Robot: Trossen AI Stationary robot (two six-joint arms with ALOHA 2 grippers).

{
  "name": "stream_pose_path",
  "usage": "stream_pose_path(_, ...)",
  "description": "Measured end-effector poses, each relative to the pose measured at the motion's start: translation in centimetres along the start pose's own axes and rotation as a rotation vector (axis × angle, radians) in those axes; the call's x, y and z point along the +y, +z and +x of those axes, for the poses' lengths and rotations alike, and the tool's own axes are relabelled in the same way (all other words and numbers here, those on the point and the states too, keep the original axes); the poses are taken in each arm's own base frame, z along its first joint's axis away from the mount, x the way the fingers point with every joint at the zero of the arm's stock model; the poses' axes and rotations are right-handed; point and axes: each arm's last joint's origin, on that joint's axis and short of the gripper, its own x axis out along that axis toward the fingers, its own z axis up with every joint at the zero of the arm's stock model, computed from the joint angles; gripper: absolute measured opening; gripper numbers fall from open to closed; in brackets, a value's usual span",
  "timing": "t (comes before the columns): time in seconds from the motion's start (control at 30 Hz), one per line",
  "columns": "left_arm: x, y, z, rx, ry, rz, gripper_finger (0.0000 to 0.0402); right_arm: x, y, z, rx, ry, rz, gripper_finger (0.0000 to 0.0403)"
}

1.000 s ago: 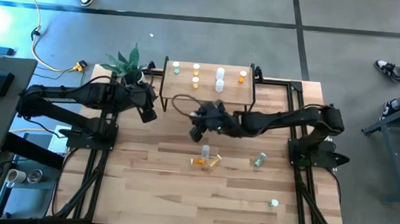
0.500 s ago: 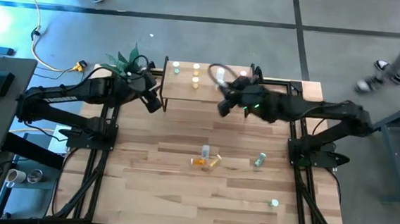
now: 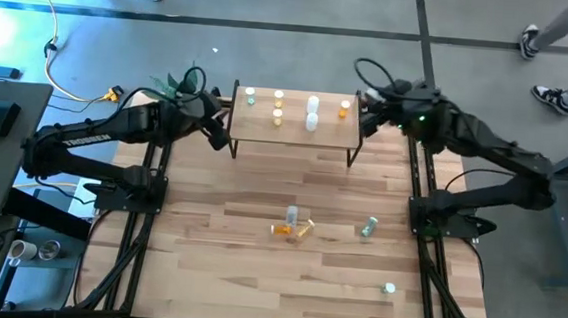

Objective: Pick and place medicine bottles onto shelf by color
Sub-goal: Put the bottom orange pill bottle aligned with the other orange pill bottle on the shelf

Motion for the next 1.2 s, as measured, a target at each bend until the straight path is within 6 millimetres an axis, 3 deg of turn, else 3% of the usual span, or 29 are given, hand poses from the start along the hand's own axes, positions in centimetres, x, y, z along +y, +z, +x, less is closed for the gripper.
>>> stream_pose_path(0.13,0.3,0.0,0.2,0.007,0.021,0.021,0.0152,-2.0,-0.4,-0.1,0.056,-0.017,-0.019,0.0108)
stream_pose_path(0.27,0.6,-0.1,0.3,0.013,0.034,0.016,0.0152,-2.8,-1.5,1.3,0.183,0.048,-0.039,0.0108)
stream_pose_path(0.5,1.0,-0.1,0.5,0.022,0.055,0.005,0.0152,-1.6,-5.4,5.6,0.172,0.208,-0.019,0.0108)
stream_pose_path(0.87,1.1,-0.1,0.6,0.024,0.053,0.002,0.0152,-1.1,-9.7,8.4,0.191,0.299,0.009,0.0108)
stream_pose_path(1.2,1.1,-0.1,0.6,0.024,0.051,0.001,0.0152,-0.2,-10.3,10.8,0.249,0.323,0.004,0.0108)
